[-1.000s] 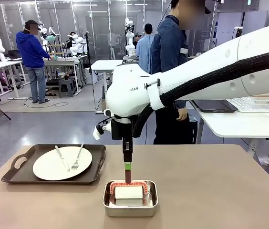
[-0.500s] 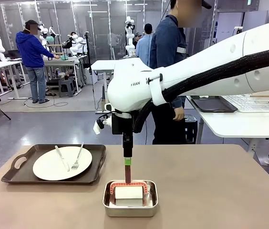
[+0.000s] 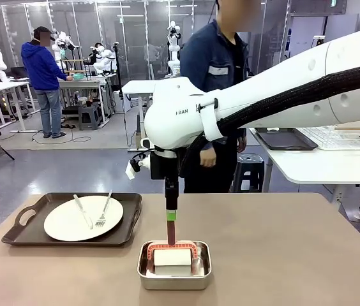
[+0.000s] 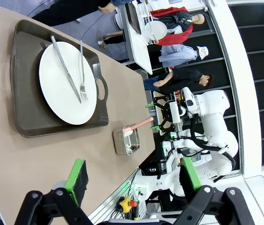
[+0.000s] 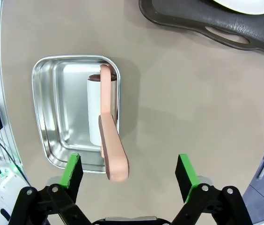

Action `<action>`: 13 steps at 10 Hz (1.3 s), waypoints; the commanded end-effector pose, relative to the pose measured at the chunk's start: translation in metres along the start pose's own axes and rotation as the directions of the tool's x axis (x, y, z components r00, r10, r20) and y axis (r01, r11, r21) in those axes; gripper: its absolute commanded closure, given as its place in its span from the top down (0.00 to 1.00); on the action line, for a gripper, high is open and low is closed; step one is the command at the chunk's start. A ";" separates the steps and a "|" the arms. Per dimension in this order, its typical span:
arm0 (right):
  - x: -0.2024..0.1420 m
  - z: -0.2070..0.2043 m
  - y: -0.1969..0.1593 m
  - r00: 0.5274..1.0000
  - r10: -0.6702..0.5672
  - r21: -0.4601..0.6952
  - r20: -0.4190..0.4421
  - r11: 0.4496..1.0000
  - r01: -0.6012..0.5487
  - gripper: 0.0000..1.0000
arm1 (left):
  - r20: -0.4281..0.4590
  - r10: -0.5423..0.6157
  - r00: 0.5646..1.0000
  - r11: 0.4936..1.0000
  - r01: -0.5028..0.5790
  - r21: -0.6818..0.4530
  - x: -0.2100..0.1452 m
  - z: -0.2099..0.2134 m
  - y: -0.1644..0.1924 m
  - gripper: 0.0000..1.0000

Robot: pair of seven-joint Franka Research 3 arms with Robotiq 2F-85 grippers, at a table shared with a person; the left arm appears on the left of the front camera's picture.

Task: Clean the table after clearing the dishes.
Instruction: Place the Lint Roller back on top of the Airtight Container, then when the right (or left) Handle tray is removed, use the right hand (or left hand) to clean the right (or left) side of the table with the Lint Roller.

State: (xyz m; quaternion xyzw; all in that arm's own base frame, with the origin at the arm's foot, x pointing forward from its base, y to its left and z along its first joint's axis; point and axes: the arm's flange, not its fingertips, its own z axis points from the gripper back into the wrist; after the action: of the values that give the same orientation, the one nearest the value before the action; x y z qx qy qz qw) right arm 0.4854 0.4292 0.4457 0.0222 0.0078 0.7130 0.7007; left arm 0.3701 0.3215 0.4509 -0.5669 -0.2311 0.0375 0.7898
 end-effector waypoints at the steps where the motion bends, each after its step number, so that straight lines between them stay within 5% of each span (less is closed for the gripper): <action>1: 0.001 0.001 0.001 1.000 0.003 -0.002 0.001 1.000 -0.003 1.00 | 0.002 -0.001 1.000 1.000 0.001 0.003 -0.001 0.003 -0.001 1.00; 8: 0.000 0.000 0.000 1.000 0.000 0.000 0.000 1.000 0.000 1.00 | 0.002 -0.001 1.000 1.000 0.001 0.003 -0.001 0.003 -0.001 1.00; 10: -0.043 0.043 -0.015 0.964 -0.222 0.046 0.143 0.975 0.218 1.00 | 0.002 -0.001 1.000 1.000 0.001 0.003 -0.001 0.003 -0.001 1.00; 11: -0.080 0.056 -0.018 0.910 -0.318 0.195 0.266 0.942 0.272 1.00 | 0.002 -0.001 1.000 1.000 0.001 0.003 -0.001 0.003 -0.001 1.00; 12: -0.134 0.065 -0.022 0.754 -0.455 0.357 0.474 0.882 0.308 1.00 | 0.002 -0.001 1.000 1.000 0.001 0.003 -0.001 0.003 -0.001 1.00; 13: -0.183 0.066 -0.021 0.621 -0.571 0.470 0.537 0.814 0.343 1.00 | 0.002 -0.001 1.000 1.000 0.001 0.003 -0.001 0.003 -0.001 1.00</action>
State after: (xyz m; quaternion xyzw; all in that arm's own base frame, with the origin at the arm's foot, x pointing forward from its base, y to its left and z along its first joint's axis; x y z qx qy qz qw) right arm 0.5343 0.3057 0.5191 0.2366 -0.0549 0.5570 0.7942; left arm 0.3703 0.3212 0.4510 -0.5669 -0.2309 0.0371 0.7899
